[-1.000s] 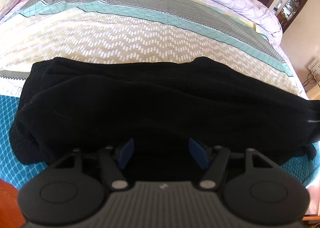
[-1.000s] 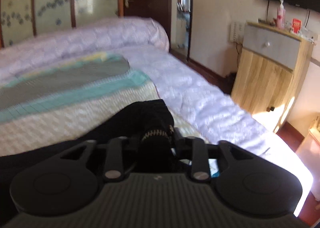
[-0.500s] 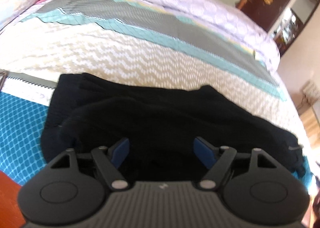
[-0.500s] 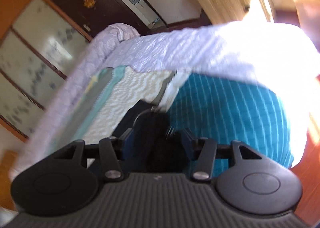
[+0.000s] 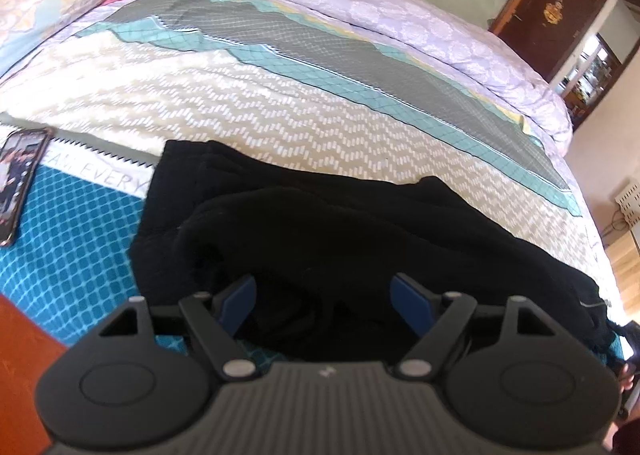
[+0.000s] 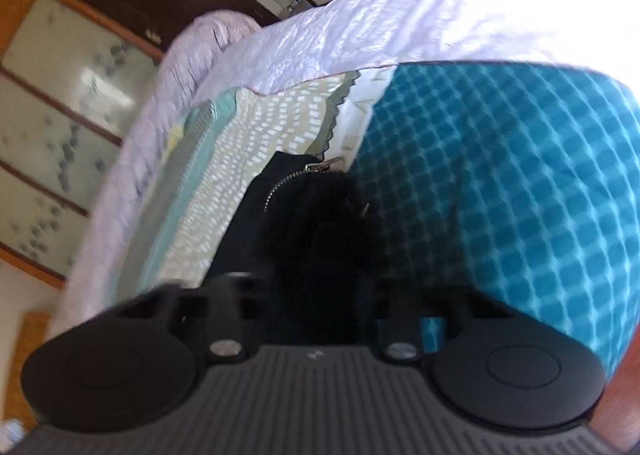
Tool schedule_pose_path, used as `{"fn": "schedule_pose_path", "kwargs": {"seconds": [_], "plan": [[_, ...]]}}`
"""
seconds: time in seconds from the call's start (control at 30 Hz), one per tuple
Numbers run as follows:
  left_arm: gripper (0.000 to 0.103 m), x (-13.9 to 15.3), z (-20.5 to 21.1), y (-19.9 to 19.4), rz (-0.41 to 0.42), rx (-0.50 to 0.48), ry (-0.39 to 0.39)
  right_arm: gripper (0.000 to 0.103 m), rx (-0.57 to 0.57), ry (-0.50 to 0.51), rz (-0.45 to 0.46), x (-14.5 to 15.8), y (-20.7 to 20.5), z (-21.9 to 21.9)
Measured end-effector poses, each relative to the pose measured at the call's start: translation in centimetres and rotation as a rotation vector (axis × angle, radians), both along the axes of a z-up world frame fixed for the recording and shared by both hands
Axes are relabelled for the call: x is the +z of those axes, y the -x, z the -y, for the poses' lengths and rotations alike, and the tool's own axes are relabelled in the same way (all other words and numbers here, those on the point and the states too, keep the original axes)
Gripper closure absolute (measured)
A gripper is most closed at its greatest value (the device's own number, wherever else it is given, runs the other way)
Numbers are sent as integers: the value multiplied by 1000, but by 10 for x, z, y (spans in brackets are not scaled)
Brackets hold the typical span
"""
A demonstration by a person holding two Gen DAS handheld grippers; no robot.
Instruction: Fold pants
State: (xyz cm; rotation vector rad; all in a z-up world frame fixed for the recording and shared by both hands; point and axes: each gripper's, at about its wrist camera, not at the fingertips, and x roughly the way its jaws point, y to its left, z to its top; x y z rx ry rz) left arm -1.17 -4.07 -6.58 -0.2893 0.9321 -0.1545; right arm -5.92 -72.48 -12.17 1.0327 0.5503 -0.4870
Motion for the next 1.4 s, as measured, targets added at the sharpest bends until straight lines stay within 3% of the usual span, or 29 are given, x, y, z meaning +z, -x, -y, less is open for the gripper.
{"fn": "schedule_pose_path", "kwargs": {"seconds": [0.07, 0.13, 0.17, 0.23, 0.3, 0.37, 0.47, 0.6, 0.7, 0.77, 0.8, 0.83, 0.93, 1.13, 1.23, 1.3, 1.37, 1.4], "plan": [[27, 2, -4, 2, 0, 14, -1, 82, -17, 84, 11, 17, -5, -4], [27, 4, -9, 3, 10, 31, -4, 82, -47, 129, 143, 35, 7, -6], [26, 5, -11, 4, 14, 39, -5, 82, -57, 150, 160, 39, 9, -8], [26, 3, -17, 3, 14, 52, -3, 82, -70, 175, 59, 35, 4, -8], [26, -1, -22, -1, 3, 65, -1, 82, -88, 130, -54, 23, 3, -5], [26, -4, -27, -4, -3, 76, 12, 82, -79, 161, -29, 32, 6, -16], [26, -7, -33, -1, 10, 71, 55, 82, 56, 383, -6, 78, -10, -62], [26, -9, -41, 3, 25, 73, 94, 81, 322, 624, 61, 124, -41, -137], [25, -8, -49, 8, 38, 80, 129, 80, 546, 776, 64, 121, -58, -212], [24, -7, -53, 13, 43, 78, 134, 70, 681, 832, 13, 94, -72, -258], [24, -7, -56, 16, 45, 78, 133, 50, 771, 835, -24, 74, -79, -276], [24, -7, -58, 18, 46, 81, 131, 44, 859, 839, -55, 53, -84, -290], [24, -5, -71, 25, 46, 101, 145, 43, 940, 873, -153, 19, -79, -312], [19, -5, -97, 36, 73, 152, 158, 43, 865, 737, 87, 68, -48, -293], [19, -9, -106, 35, 70, 194, 178, 48, 753, 667, 118, 77, -60, -271], [19, -10, -112, 36, 72, 210, 198, 53, 693, 609, 59, 64, -75, -260], [19, -11, -115, 37, 76, 217, 200, 56, 674, 552, -136, 29, -98, -250], [19, -12, -116, 38, 76, 219, 197, 57, 675, 544, -164, 17, -99, -250]]}}
